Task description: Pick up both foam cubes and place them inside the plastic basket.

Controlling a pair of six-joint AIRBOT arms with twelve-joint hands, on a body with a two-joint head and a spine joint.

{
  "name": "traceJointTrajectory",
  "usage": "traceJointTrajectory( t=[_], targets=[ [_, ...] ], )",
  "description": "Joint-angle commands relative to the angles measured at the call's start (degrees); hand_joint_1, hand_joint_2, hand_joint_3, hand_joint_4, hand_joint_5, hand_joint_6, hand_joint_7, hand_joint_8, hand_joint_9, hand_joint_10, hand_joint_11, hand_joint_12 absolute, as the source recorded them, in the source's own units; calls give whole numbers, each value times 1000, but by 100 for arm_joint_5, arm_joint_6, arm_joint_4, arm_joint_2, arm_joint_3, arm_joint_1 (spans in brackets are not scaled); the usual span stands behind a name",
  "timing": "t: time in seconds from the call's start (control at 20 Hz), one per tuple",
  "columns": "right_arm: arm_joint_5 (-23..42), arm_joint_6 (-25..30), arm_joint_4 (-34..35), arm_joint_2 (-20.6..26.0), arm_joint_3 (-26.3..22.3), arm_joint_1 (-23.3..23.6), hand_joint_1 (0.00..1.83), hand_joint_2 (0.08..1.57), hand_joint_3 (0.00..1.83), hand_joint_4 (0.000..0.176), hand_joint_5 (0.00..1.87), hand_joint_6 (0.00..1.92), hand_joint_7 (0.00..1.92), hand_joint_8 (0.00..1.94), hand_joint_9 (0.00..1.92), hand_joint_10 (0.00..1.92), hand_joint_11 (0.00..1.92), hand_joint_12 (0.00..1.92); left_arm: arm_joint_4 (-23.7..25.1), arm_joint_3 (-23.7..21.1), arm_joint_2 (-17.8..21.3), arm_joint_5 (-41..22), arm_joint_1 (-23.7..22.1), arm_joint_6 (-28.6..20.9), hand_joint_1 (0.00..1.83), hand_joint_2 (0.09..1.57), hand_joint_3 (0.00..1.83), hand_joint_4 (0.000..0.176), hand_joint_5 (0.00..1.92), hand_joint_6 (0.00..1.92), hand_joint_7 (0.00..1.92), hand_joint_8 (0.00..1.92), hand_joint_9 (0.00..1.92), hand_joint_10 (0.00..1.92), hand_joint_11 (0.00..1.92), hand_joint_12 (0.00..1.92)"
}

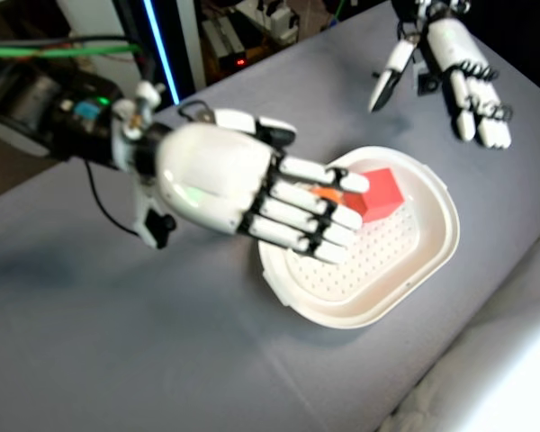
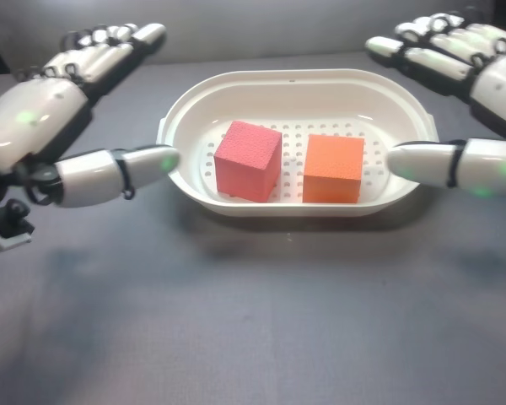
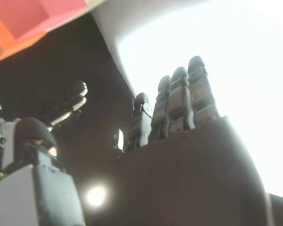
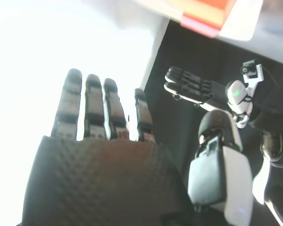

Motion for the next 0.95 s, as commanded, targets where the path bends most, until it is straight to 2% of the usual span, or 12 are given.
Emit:
traceJointTrajectory(
  t=[0.0, 0.05, 0.2, 0.3, 0.4, 0.5, 0.65, 0.7, 0.75, 0.8, 0.85, 0.9],
  targets=[
    [1231, 23, -5, 116, -104, -43, 43, 1189, 18, 112, 0, 0, 0, 0, 0, 0, 0, 0, -1, -69, 109, -1217, 47, -50, 500, 1288, 22, 88, 0, 0, 0, 0, 0, 0, 0, 0],
    [1606, 52, 19, 239, -254, -228, 39, 1206, 22, 93, 0, 0, 0, 0, 0, 0, 0, 0, -29, -197, 204, -1510, 185, -50, 541, 1310, 23, 83, 0, 0, 0, 0, 0, 0, 0, 0],
    [2689, 316, 110, 502, -560, -824, 78, 1215, 15, 140, 0, 0, 0, 0, 0, 0, 0, 0, -72, -483, 402, -2271, 538, -69, 531, 1375, 0, 133, 0, 0, 0, 0, 0, 0, 0, 410],
    [3398, 481, 217, 617, -701, -1193, 197, 1227, 11, 101, 0, 0, 0, 0, 0, 0, 0, 0, -72, -635, 487, -2743, 743, -110, 516, 1384, 4, 153, 0, 0, 0, 0, 0, 0, 0, 575],
    [3812, 551, 233, 748, -819, -1388, 193, 1238, 12, 76, 0, 0, 0, 0, 0, 0, 0, 0, -71, -733, 569, -3068, 887, -161, 472, 1368, 1, 136, 0, 0, 0, 0, 0, 0, 0, 114],
    [4058, 631, 209, 841, -873, -1452, 112, 1234, 6, 78, 0, 0, 0, 0, 0, 0, 0, 0, -40, -823, 679, -3345, 981, -166, 546, 1368, 2, 54, 0, 0, 0, 0, 0, 0, 17, 14],
    [4680, 838, 126, 1005, -959, -1641, 132, 1256, 9, 68, 0, 0, 0, 0, 0, 0, 29, 16, 134, -929, 821, -3368, 896, -179, 637, 1393, 0, 126, 0, 0, 0, 0, 0, 0, 0, 0],
    [4941, 818, 123, 1084, -1011, -1756, 107, 1255, 0, 27, 0, 0, 0, 0, 24, 14, 5, 302, 221, -952, 862, -3369, 816, -157, 611, 1392, 6, 108, 0, 415, 0, 0, 0, 0, 0, 0],
    [5008, 800, 129, 1140, -1050, -1798, 21, 1283, 1, 54, 0, 0, 0, 0, 74, 27, 0, 390, 294, -967, 898, -3370, 754, -132, 824, 1353, 6, 45, 457, 1351, 144, 19, 89, 6, 0, 410],
    [5008, 761, 90, 1237, -1109, -1798, 11, 1290, 1, 46, 0, 0, 0, 0, 97, 28, 0, 506, 412, -997, 972, -3370, 640, -46, 773, 1386, 3, 98, 483, 1632, 226, 31, 162, 27, 0, 654],
    [5008, 760, 47, 1288, -1109, -1797, 118, 1247, 0, 31, 0, 0, 0, 0, 26, 10, 0, 521, 489, -1018, 1041, -3370, 572, 27, 897, 1334, 0, 14, 589, 1559, 433, 57, 354, 79, 0, 1011],
    [5010, 760, -1, 1351, -1115, -1794, 311, 1183, 0, 113, 0, 0, 0, 0, 4, 1, 0, 397, 574, -1027, 1105, -3370, 493, 59, 853, 1380, 3, 6, 520, 1661, 520, 64, 465, 107, 0, 1172]
  ],
)
